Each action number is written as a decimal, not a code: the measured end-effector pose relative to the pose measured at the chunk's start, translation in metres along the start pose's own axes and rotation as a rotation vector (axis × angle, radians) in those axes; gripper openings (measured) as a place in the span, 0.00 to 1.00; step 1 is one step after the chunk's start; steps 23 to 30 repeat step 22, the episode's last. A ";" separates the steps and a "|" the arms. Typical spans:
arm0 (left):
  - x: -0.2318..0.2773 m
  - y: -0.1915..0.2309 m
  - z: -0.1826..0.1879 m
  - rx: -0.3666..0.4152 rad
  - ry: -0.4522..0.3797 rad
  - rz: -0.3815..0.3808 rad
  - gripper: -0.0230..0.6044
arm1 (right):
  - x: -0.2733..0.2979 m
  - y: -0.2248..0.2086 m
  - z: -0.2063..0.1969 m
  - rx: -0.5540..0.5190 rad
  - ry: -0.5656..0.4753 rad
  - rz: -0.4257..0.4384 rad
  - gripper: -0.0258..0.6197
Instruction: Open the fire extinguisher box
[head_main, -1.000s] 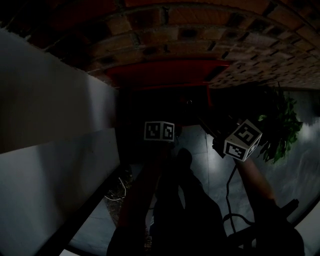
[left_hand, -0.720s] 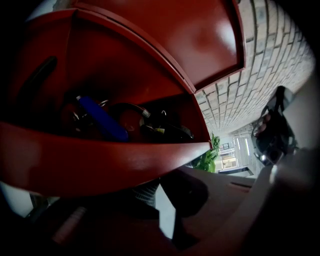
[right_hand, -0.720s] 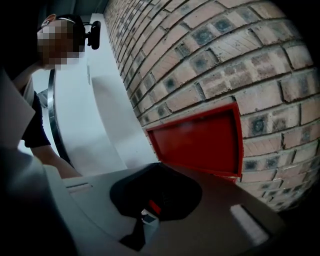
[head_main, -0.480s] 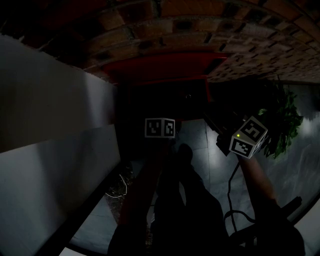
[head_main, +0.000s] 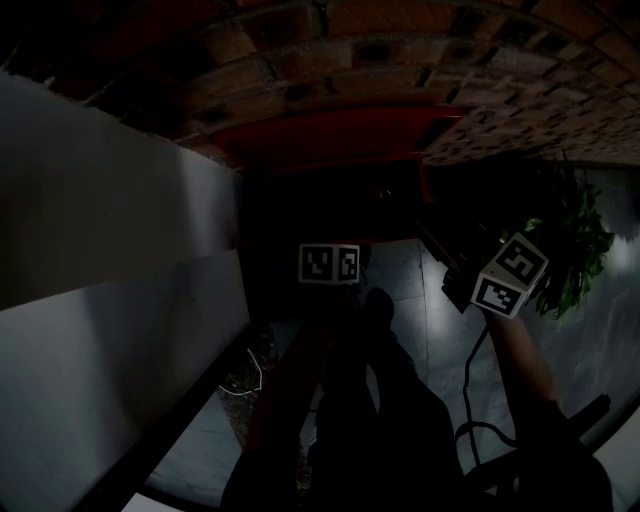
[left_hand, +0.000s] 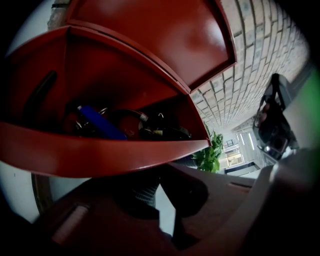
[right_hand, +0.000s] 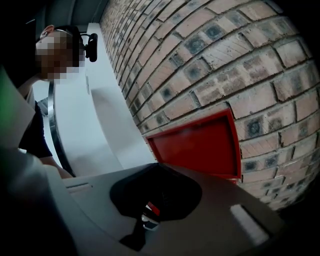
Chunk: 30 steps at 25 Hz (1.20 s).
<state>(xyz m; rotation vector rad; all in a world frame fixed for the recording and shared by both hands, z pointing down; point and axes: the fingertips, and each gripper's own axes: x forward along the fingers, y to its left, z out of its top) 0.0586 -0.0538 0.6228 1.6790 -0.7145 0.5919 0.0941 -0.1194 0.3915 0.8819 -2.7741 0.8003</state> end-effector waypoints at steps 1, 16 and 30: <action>0.000 -0.001 0.000 0.000 0.001 -0.003 0.04 | 0.000 0.001 0.001 -0.005 -0.005 0.005 0.04; -0.001 -0.001 -0.001 0.007 -0.001 -0.010 0.04 | -0.005 0.005 -0.009 -0.006 0.019 -0.010 0.04; -0.001 -0.001 0.000 -0.011 -0.003 -0.031 0.04 | -0.005 0.010 -0.005 -0.025 -0.003 -0.009 0.04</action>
